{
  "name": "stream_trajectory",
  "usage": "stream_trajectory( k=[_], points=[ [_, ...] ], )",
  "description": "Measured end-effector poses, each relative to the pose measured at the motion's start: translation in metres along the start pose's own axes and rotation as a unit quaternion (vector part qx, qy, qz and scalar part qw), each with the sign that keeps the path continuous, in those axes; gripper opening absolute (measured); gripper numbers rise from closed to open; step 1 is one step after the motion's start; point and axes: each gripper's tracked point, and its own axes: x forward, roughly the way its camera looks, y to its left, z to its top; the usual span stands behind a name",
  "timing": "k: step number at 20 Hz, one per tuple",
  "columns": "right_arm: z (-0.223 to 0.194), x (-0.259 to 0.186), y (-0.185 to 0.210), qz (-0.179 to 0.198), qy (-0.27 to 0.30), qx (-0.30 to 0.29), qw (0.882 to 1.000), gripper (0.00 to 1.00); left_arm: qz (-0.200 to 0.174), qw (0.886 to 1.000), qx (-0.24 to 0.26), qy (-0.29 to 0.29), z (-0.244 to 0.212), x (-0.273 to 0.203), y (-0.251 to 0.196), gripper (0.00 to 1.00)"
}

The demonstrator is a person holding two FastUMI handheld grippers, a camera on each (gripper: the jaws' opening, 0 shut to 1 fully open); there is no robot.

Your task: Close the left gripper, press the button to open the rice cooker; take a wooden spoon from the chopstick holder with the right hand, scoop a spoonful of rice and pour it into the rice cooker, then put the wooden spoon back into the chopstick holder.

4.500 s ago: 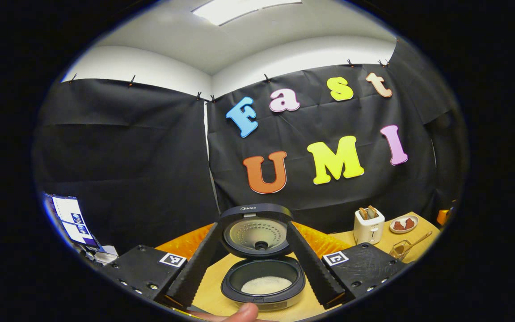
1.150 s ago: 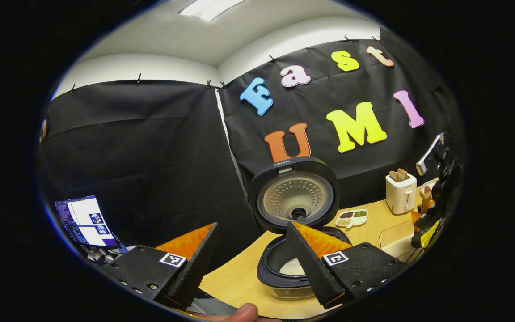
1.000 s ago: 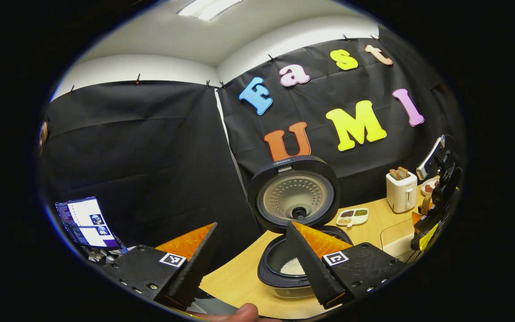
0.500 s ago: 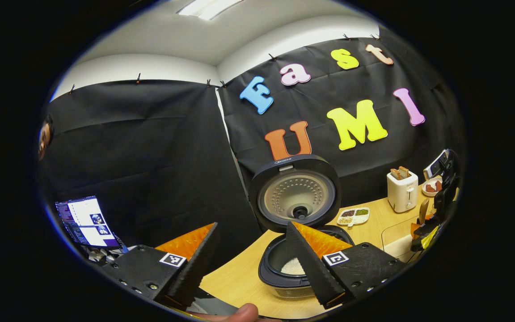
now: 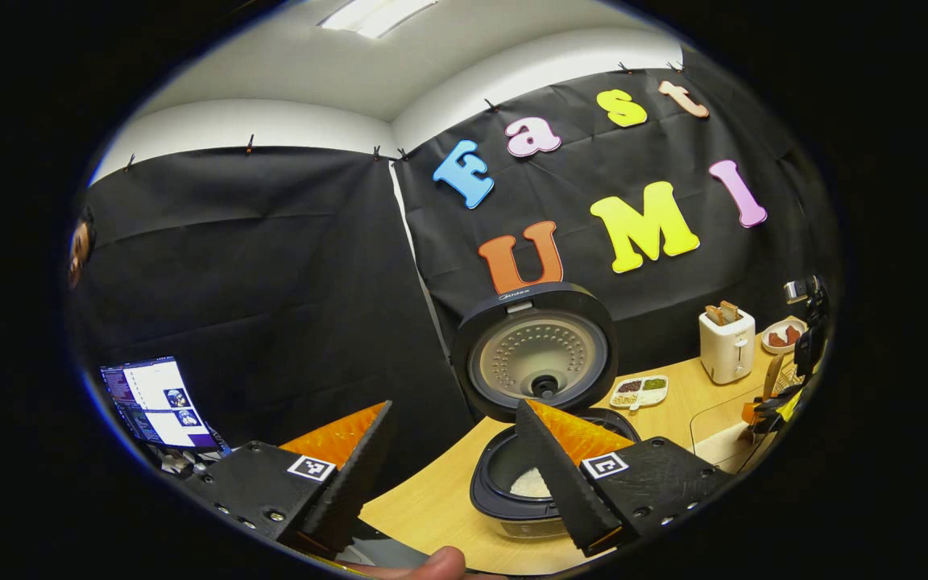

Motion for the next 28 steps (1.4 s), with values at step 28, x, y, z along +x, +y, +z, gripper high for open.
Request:
stream_trajectory(
  k=[28],
  points=[
    [0.087,-0.030,0.002,0.173,-0.029,0.464,0.868,0.24,0.005,1.000,-0.004,-0.005,0.017,0.009,0.006,0.95]
  ],
)
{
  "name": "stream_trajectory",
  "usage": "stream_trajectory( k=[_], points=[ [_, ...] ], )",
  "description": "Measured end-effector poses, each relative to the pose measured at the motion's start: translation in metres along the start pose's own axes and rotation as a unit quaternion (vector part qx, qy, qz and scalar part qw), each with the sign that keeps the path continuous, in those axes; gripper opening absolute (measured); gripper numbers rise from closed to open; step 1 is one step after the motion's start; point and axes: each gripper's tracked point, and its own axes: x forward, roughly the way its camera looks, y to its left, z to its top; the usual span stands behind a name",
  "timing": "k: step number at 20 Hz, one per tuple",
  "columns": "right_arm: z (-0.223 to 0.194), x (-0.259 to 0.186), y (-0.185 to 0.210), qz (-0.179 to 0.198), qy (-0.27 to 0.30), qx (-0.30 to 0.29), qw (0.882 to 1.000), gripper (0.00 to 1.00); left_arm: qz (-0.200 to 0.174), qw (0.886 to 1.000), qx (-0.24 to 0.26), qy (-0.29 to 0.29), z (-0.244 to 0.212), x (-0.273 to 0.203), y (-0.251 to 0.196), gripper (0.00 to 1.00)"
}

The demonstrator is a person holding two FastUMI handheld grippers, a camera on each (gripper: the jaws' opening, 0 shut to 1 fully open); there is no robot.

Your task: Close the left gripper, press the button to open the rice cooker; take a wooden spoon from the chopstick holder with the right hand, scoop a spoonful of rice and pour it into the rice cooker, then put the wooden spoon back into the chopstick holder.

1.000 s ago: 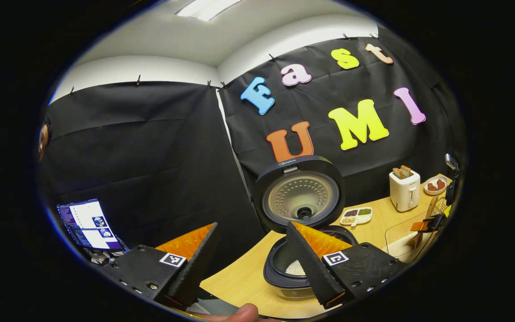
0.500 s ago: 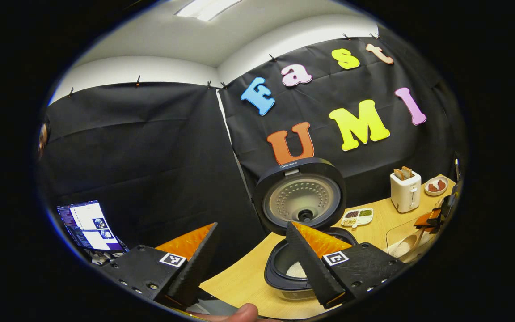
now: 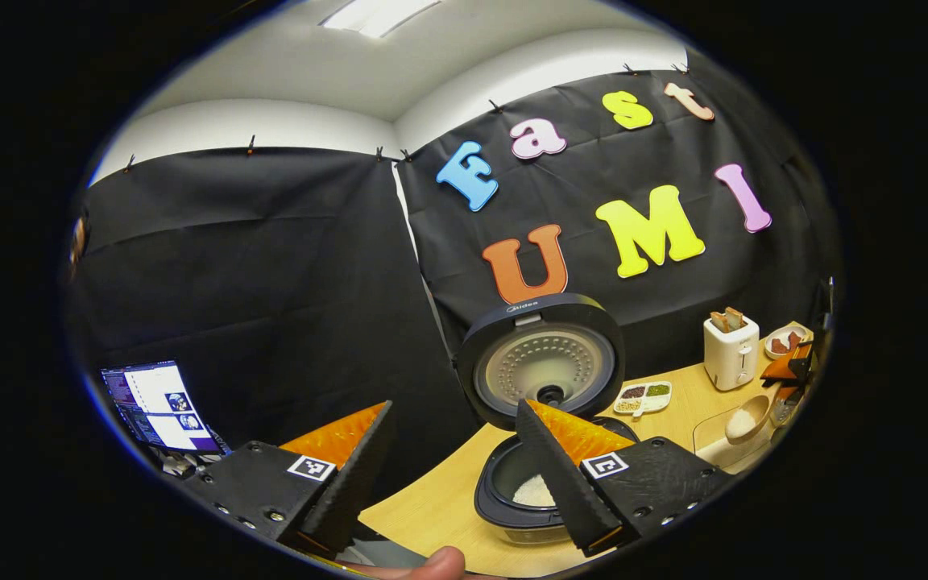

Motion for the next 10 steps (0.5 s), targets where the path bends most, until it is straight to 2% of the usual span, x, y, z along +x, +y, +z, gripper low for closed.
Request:
stream_trajectory(
  k=[6,10],
  points=[
    [0.009,0.000,0.016,0.013,-0.016,0.033,0.999,0.24,0.001,1.000,0.001,-0.005,0.004,-0.001,0.005,0.95],
    [0.004,-0.004,0.043,0.024,-0.011,0.026,0.999,0.24,0.004,1.000,0.002,-0.004,0.005,-0.003,0.009,0.95]
  ],
)
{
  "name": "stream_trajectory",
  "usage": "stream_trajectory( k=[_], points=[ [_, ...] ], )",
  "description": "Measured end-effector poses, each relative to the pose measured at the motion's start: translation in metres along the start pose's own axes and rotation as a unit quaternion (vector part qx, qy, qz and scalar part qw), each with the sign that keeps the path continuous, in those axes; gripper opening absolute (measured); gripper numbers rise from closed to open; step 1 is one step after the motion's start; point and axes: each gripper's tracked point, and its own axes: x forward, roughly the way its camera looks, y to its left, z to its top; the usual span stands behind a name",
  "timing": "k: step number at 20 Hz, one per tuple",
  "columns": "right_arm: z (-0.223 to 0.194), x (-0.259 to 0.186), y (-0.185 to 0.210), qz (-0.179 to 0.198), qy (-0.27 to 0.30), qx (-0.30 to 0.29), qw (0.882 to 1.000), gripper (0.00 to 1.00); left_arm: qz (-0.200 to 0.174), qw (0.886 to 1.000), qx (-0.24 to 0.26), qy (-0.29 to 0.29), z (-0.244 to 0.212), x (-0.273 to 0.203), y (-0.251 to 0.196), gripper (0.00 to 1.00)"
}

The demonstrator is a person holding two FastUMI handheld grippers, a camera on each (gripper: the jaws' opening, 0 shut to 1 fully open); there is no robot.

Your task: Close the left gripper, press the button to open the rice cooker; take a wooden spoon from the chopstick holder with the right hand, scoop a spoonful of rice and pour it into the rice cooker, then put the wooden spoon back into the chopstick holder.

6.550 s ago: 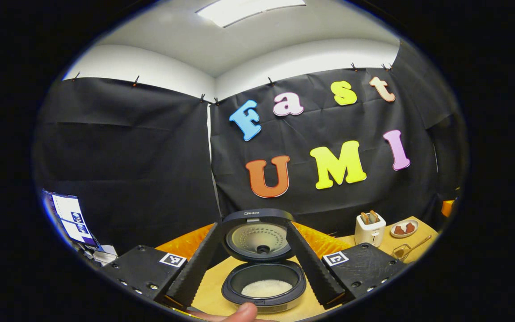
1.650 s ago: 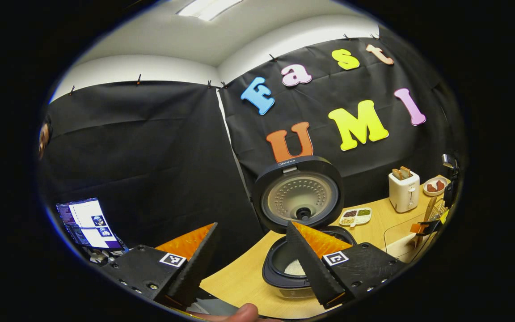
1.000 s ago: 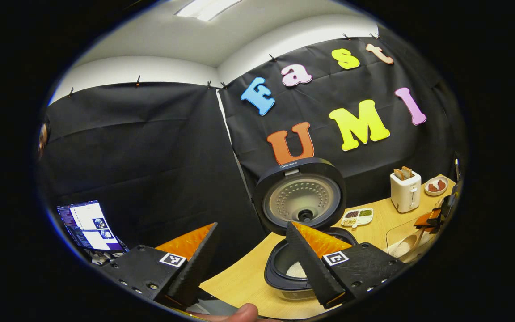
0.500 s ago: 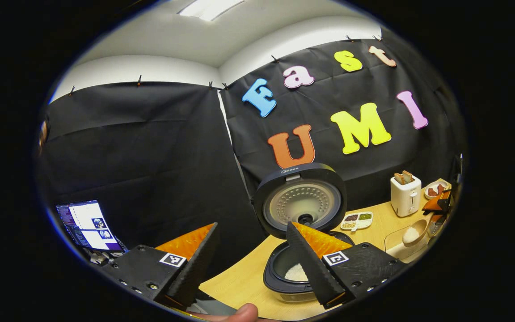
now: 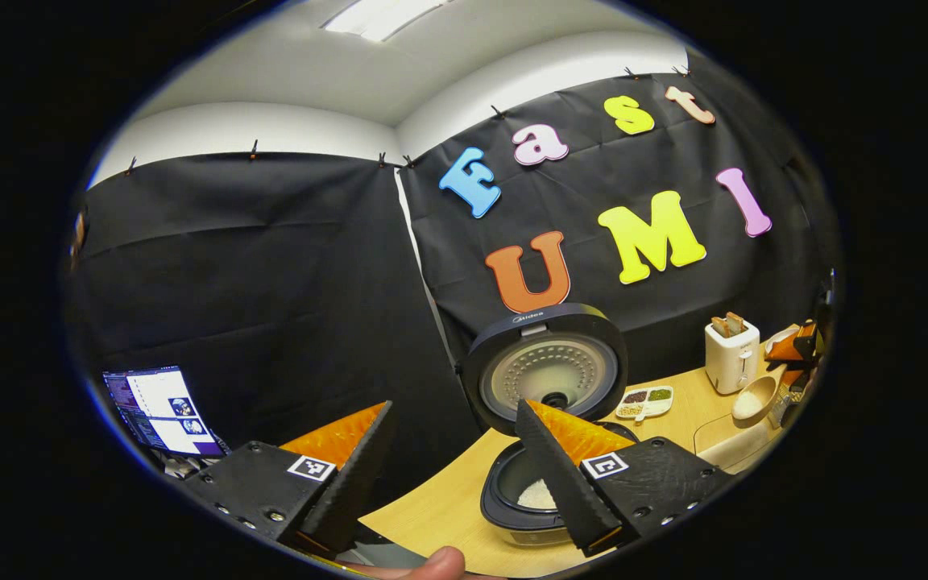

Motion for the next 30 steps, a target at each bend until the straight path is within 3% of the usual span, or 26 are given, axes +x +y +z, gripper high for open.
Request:
stream_trajectory(
  k=[6,11,18,24,27,30],
  points=[
    [-0.050,0.013,0.075,0.024,0.037,-0.030,0.999,0.24,0.020,1.000,-0.014,0.011,-0.007,-0.001,0.024,0.95],
    [-0.122,0.035,0.118,0.039,0.080,-0.058,0.994,0.24,0.045,0.999,-0.021,0.021,-0.018,-0.003,0.048,0.95],
    [-0.224,0.071,0.100,0.023,0.130,-0.091,0.987,0.24,0.070,0.996,-0.026,0.041,-0.036,-0.008,0.073,0.95],
    [-0.252,0.089,0.070,-0.010,0.135,-0.160,0.978,0.24,0.080,0.995,-0.027,0.050,-0.045,-0.005,0.083,0.95],
    [-0.254,0.094,0.066,-0.024,0.124,-0.261,0.957,0.24,0.080,0.995,-0.027,0.056,-0.050,-0.005,0.084,0.95],
    [-0.262,0.094,0.076,-0.019,0.113,-0.389,0.914,0.24,0.084,0.995,-0.026,0.056,-0.050,-0.005,0.086,0.95]
  ],
)
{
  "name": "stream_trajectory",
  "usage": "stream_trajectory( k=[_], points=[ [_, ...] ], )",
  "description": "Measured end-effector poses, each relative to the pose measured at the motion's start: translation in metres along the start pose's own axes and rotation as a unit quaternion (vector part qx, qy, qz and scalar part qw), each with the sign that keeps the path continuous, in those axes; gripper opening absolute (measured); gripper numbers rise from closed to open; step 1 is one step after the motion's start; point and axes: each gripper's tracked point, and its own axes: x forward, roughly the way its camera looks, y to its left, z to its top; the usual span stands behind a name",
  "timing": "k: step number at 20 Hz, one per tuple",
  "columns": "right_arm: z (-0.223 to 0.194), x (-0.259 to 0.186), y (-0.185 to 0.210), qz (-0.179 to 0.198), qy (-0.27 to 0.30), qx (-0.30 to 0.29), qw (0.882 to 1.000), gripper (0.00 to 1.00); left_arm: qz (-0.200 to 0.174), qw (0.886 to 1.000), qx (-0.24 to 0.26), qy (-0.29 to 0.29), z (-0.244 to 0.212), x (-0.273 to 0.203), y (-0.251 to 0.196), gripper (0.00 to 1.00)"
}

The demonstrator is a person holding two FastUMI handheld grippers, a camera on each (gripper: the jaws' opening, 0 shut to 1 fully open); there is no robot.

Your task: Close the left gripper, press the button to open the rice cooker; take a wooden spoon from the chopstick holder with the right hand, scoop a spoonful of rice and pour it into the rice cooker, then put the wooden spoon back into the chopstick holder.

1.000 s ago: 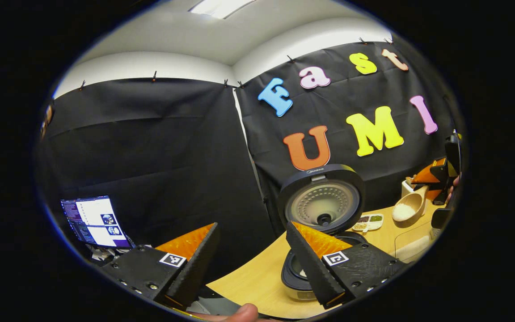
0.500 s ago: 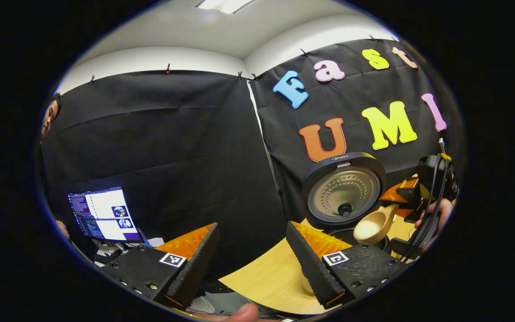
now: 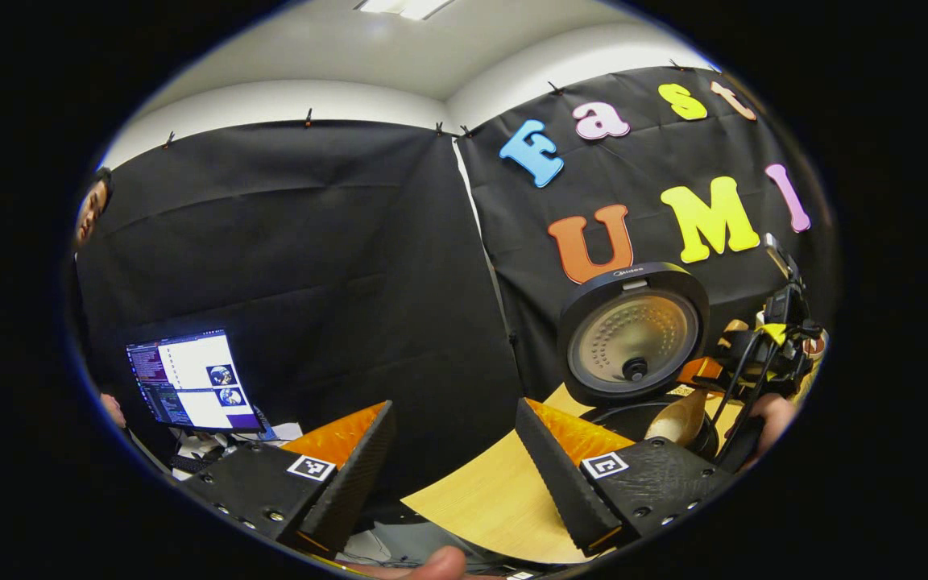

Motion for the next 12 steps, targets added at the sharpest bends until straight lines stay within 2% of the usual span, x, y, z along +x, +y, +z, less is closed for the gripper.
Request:
stream_trajectory(
  k=[3,6,9,12],
  points=[
    [-0.003,0.002,0.015,-0.011,-0.008,-0.131,0.991,0.24,0.003,1.000,-0.002,0.005,-0.004,-0.002,0.005,0.95],
    [-0.016,0.005,0.026,-0.006,-0.006,-0.243,0.970,0.24,0.008,1.000,0.000,0.007,-0.006,-0.002,0.008,0.95],
    [-0.024,0.005,0.039,-0.008,-0.018,-0.343,0.939,0.24,0.013,1.000,0.003,0.009,-0.008,-0.004,0.012,0.95],
    [-0.032,0.005,0.048,-0.002,-0.030,-0.437,0.899,0.24,0.016,1.000,0.002,0.009,-0.009,-0.005,0.015,0.95]
  ],
)
